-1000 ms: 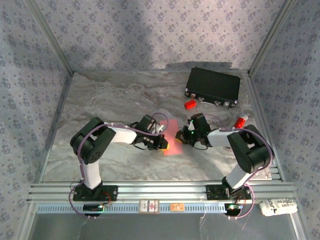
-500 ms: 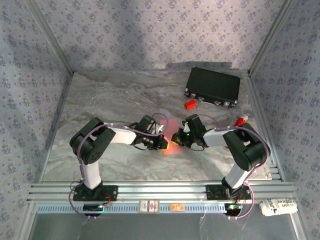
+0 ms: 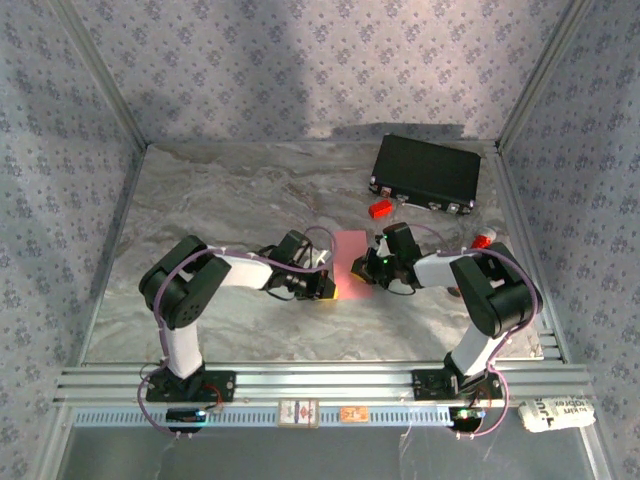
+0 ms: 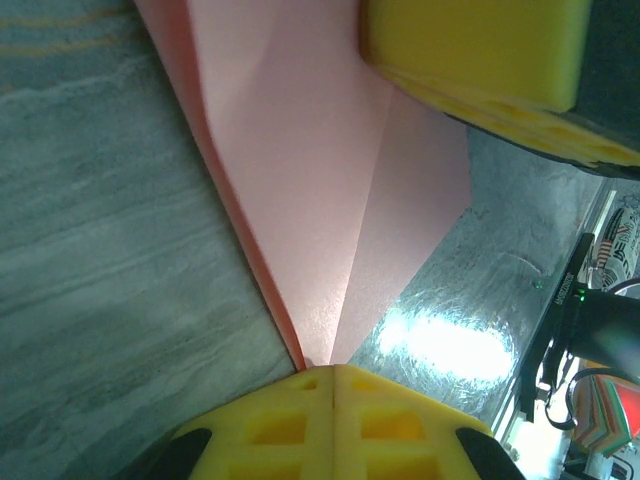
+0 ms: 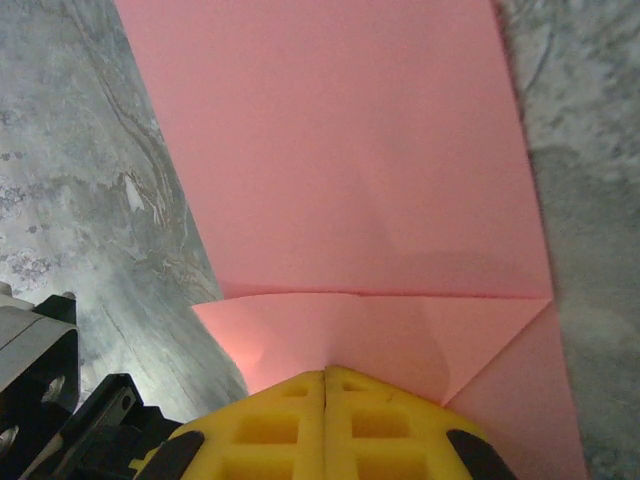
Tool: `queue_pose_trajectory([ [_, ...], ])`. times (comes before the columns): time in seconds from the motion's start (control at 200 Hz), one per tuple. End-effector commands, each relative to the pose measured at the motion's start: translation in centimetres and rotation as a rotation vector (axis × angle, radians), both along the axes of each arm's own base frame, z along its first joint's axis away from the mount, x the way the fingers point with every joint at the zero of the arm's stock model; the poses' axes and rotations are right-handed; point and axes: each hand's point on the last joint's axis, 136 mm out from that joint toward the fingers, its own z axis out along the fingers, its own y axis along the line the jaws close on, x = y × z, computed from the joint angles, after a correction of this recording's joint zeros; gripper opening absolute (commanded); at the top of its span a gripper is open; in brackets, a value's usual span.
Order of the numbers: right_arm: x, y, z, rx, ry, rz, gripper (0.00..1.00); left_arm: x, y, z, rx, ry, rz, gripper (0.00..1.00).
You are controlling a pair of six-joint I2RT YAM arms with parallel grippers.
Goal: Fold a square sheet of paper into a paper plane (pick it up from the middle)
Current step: Fold the triangle a second time at the center of the table.
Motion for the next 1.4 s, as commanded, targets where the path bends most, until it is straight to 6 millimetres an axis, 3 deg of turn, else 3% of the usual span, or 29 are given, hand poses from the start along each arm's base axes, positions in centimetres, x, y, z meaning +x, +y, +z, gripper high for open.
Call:
queue_pose_trajectory([
  [0.0,0.5,-0.2,1.5,-0.001,-0.042,0.02,0.06,-1.0,1.9,-0.9,0.092,0.02,0.016,0.0],
  [0.25,0.4,-0.7,-0.2,-0.023,0.0,0.018,0.06,0.9,0.2,3.9,0.002,-0.074,0.019,0.0],
  [0.395,-0.6,0.0,-1.2,-0.021,0.032,0.045,0.06,2.0,-1.7,5.2,-0.044,-0.076,-0.006,0.0],
  [0.62,-2.1,0.9,-1.1,-0.007,0.038,0.042,0.06,2.4,-2.3,2.6,0.025,-0.005,-0.024,0.0],
  [0.81,-2.8,1.3,-1.0,-0.016,0.033,0.044,0.06,1.2,-1.5,0.4,0.069,0.041,-0.03,0.0],
  [0.989,-2.3,1.5,-0.1,0.005,0.015,0.036,0.06,-0.2,-0.3,-1.5,0.121,0.066,-0.036,0.0],
  [1.399,-0.5,0.9,2.1,0.017,-0.043,0.014,0.06,-0.5,0.8,-2.0,0.138,0.052,-0.001,0.0],
])
